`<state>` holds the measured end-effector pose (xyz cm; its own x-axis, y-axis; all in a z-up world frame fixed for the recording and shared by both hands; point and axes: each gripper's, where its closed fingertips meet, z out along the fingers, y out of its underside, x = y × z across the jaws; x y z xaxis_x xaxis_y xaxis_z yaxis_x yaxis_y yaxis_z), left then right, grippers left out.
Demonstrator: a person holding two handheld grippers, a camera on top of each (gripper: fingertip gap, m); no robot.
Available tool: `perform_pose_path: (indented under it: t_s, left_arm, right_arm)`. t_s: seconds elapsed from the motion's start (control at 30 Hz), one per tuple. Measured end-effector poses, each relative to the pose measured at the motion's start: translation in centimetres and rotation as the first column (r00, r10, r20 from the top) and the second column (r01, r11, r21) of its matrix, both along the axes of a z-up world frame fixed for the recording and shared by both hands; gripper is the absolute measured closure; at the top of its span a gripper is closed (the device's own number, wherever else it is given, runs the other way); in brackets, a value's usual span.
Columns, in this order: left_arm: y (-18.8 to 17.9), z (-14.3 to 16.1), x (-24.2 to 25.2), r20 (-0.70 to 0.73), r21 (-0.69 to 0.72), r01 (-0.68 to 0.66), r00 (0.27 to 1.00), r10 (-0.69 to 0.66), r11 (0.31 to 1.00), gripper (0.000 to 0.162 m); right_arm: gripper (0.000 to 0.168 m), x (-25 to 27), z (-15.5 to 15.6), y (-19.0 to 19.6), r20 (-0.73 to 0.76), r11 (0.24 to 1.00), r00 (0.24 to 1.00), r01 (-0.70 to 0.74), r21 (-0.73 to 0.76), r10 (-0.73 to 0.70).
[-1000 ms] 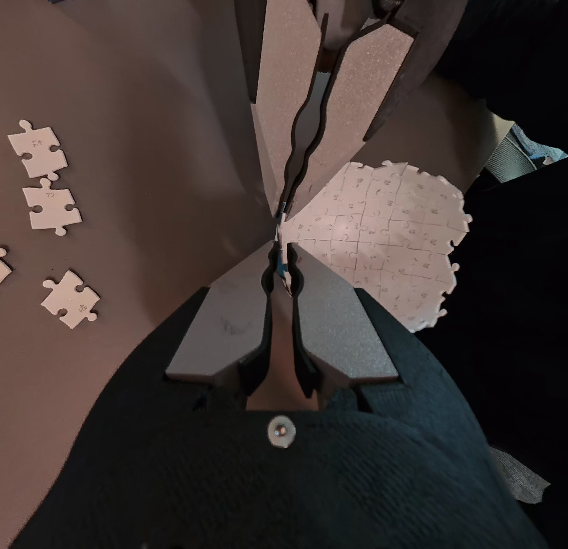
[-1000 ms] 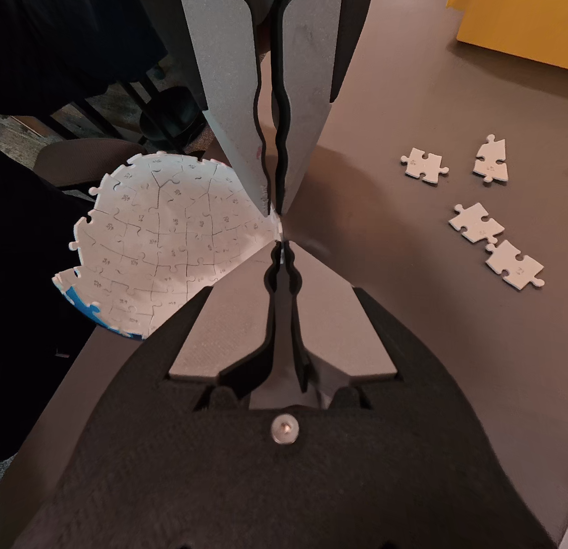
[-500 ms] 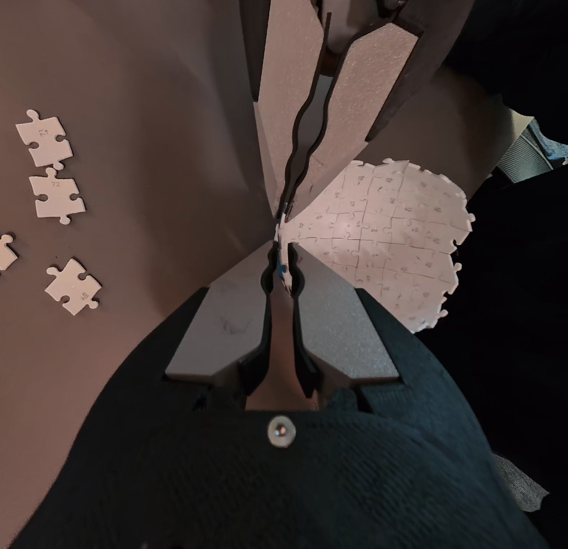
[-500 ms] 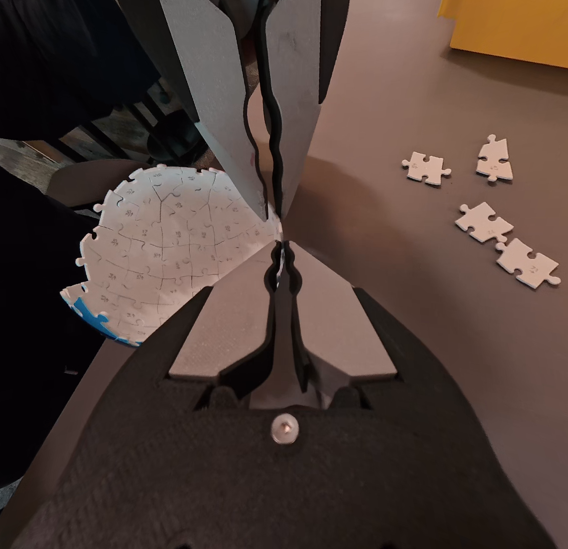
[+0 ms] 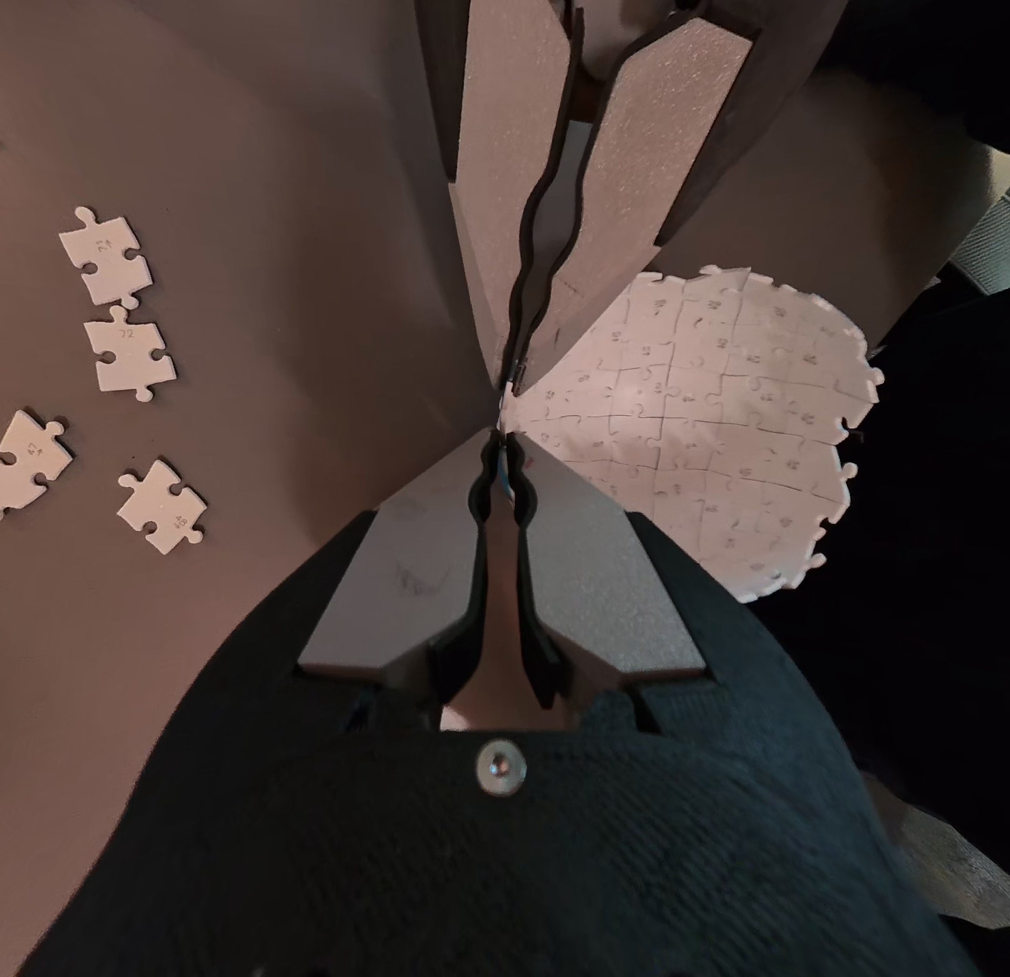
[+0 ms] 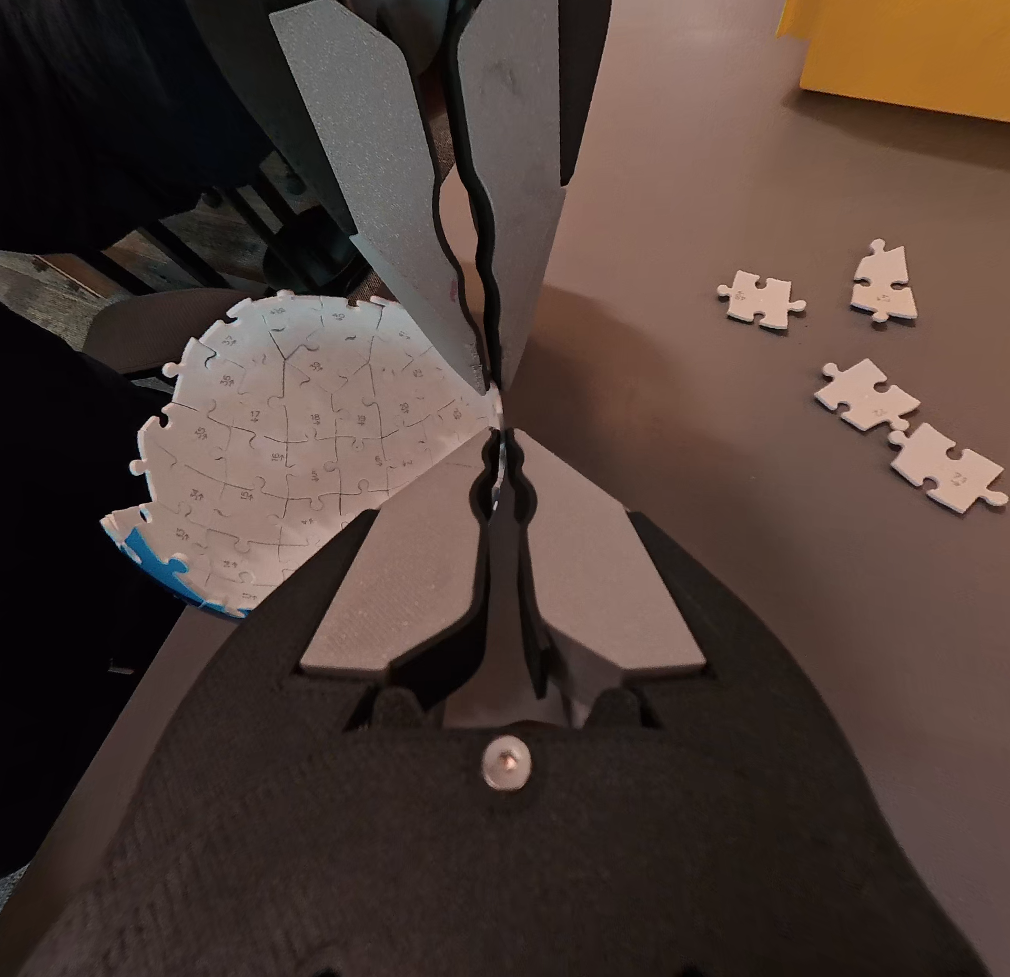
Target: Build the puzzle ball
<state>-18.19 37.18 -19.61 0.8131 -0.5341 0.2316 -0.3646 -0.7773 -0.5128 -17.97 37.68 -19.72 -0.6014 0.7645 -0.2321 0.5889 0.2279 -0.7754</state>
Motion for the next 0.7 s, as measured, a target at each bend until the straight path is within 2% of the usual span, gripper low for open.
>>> perform_pose_path:
  t_s: [0.2, 0.43, 0.7]
  left_arm:
    - [0.03, -0.01, -0.03, -0.012, 0.009, 0.011, 1.000, -0.011, 1.000, 0.162]
    - [0.14, 0.17, 0.34, 0.041, 0.001, -0.004, 0.999, 0.004, 1.000, 0.160]
    - [0.05, 0.08, 0.17, -0.015, 0.016, 0.019, 1.000, -0.019, 1.000, 0.162]
  right_arm:
    - [0.168, -0.09, -0.03, 0.06, -0.018, 1.000, 1.000, 0.002, 0.003, -0.002]
    - [0.168, -0.06, 0.11, -0.15, -0.041, 1.000, 0.999, -0.008, -0.006, 0.008]
    - [0.168, -0.08, 0.04, -0.34, -0.048, 1.000, 0.999, -0.017, -0.022, 0.016]
